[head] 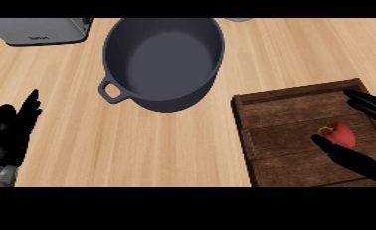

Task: Pick the bell pepper from the tray and place it in the pot

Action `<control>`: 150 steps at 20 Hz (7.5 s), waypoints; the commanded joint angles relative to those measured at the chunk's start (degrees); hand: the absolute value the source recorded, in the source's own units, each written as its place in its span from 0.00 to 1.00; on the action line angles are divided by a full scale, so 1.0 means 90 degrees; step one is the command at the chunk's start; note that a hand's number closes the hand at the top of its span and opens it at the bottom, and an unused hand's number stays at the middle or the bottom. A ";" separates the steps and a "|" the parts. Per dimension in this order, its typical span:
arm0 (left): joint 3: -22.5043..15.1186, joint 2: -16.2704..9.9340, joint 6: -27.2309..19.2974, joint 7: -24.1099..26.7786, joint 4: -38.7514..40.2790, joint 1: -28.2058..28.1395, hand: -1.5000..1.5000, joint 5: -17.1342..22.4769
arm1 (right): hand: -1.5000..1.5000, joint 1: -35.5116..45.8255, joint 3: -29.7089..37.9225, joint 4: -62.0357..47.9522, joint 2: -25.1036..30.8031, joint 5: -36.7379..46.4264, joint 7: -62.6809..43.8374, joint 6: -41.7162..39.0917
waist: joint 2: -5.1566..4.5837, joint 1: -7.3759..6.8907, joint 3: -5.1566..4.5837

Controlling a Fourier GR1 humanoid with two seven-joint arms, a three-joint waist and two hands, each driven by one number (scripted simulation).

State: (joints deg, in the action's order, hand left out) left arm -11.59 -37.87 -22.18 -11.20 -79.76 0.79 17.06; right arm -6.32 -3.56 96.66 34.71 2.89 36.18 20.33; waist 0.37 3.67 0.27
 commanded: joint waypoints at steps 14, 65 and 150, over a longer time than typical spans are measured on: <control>-0.0151 0.0011 -0.0127 -0.1005 -0.0463 0.0322 0.50 -0.0420 | 0.00 -0.4082 0.1385 0.2464 0.1808 0.2657 -0.2316 -0.0055 | -0.0009 -0.0175 -0.0062; 0.1089 0.1663 0.0966 -0.1289 -0.0422 0.0362 0.50 -0.2301 | 0.00 -0.0585 0.0794 -0.0307 -0.0775 0.6048 -0.3886 -0.2987 | -0.0038 -0.0402 -0.0029; 0.1694 0.1991 0.1923 -0.1248 0.0044 0.1171 0.50 -0.2691 | 0.00 0.8118 -0.1065 -0.4534 -0.3854 0.5189 -1.1537 -0.1420 | -0.0162 -0.0874 -0.0043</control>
State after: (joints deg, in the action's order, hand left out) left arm 2.95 -19.49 -5.69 -22.68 -80.90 9.84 -7.65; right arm 65.62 -13.12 63.23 0.39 54.44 -62.44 -1.12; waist -0.83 -3.81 -0.09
